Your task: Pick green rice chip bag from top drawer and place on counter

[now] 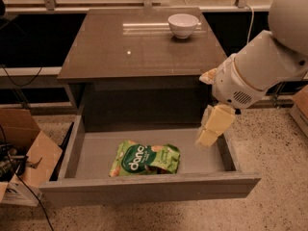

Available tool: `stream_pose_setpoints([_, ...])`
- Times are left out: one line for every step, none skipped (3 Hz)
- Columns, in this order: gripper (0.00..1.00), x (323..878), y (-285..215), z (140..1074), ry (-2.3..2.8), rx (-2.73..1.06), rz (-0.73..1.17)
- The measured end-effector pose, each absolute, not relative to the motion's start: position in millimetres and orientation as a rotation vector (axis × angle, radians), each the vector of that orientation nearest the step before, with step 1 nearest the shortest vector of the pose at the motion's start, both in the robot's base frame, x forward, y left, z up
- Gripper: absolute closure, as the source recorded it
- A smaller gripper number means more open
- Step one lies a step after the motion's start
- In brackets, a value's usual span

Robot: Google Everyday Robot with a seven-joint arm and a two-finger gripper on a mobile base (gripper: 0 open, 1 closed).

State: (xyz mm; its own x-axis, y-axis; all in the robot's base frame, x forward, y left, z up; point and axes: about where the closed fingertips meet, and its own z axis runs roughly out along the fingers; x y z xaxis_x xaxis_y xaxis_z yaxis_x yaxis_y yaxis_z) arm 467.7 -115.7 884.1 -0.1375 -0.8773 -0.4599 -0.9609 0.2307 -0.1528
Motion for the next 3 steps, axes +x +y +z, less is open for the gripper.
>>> stream_pose_setpoints([0.00, 466.6, -109.8, 869.5, 2.075, -1.699, 0.257])
stream_pose_setpoints([0.00, 479.5, -89.9, 849.3, 2.043, -1.648, 0.299])
stream_pose_setpoints([0.00, 507.7, -75.2, 816.5, 1.979, -1.599, 0.327])
